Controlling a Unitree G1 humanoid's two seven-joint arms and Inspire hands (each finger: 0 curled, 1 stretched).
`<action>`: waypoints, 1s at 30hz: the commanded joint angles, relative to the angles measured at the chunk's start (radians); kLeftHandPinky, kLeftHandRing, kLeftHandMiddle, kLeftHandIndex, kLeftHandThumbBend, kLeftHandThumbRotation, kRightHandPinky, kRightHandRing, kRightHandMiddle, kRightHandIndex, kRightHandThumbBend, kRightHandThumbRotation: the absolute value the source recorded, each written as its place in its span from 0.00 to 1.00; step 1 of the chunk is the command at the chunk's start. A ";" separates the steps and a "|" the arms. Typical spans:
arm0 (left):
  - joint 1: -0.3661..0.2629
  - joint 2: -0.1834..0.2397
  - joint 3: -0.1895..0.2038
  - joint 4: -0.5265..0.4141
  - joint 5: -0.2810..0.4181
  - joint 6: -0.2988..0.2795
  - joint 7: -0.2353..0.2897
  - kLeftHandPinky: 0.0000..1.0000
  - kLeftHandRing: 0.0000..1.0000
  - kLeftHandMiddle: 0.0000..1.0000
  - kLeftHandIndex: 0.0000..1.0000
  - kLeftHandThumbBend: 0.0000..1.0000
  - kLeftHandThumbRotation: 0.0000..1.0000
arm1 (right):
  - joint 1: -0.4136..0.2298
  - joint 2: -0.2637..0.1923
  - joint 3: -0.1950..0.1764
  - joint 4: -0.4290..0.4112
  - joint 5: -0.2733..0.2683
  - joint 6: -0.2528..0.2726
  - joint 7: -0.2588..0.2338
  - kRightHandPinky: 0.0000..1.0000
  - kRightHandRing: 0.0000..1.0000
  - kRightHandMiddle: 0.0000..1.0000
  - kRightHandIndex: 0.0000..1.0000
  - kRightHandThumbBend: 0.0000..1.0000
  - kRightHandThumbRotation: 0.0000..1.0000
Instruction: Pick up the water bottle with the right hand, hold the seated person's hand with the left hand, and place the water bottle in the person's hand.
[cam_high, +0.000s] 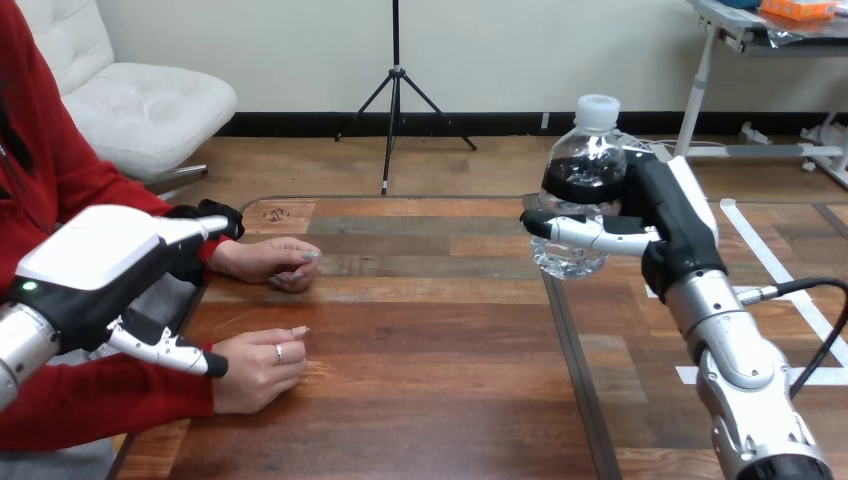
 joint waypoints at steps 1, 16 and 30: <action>-0.118 0.048 -0.070 0.061 0.016 0.011 0.030 0.75 0.83 0.85 0.87 1.00 0.51 | -0.015 -0.037 -0.023 -0.113 0.012 0.017 -0.012 0.30 0.37 0.45 0.46 0.82 0.00; -0.197 0.073 -0.206 0.118 0.038 0.054 -0.030 0.81 0.86 0.87 0.89 1.00 0.50 | 0.020 -0.057 -0.032 -0.231 0.026 0.087 -0.002 0.29 0.36 0.45 0.45 0.83 0.00; -0.252 0.099 -0.318 0.112 0.094 0.116 -0.097 0.85 0.88 0.87 0.89 1.00 0.52 | 0.040 -0.071 -0.034 -0.304 0.034 0.140 0.006 0.29 0.35 0.44 0.46 0.83 0.00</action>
